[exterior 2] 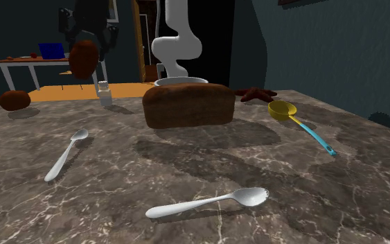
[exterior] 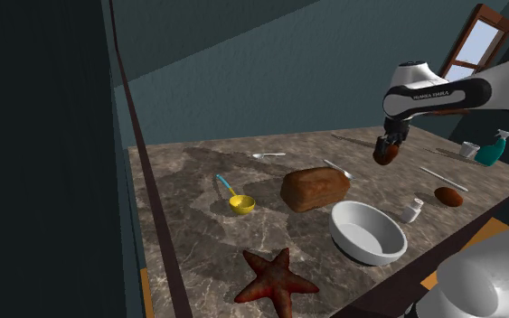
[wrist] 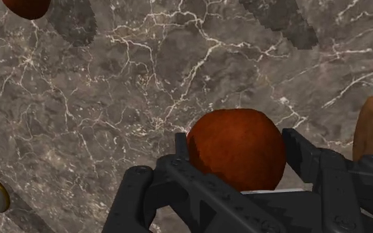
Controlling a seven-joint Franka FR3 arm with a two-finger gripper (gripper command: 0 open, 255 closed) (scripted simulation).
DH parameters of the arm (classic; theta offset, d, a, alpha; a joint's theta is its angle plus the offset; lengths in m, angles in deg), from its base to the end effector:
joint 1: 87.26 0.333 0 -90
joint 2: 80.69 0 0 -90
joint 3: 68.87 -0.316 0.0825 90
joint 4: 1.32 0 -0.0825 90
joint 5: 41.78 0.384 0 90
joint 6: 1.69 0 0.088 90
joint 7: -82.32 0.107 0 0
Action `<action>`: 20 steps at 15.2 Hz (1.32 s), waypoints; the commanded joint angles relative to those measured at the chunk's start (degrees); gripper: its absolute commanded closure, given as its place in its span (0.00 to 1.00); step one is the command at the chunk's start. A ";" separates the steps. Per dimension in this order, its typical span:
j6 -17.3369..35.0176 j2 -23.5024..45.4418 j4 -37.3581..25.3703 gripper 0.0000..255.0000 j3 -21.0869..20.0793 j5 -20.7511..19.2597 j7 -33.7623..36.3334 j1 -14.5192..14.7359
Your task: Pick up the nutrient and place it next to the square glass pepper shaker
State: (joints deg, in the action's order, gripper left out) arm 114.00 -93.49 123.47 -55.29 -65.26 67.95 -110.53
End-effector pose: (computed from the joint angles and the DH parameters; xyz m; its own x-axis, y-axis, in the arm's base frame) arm 0.3790 -0.3198 0.4911 0.9731 -0.2256 -0.0463 -0.1996 -0.9266 0.3188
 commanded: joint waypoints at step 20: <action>11.58 -2.20 5.48 1.00 16.69 -3.57 -21.75 -9.81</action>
State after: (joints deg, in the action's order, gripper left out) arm 124.76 -95.86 128.30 -38.74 -68.66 46.04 -120.27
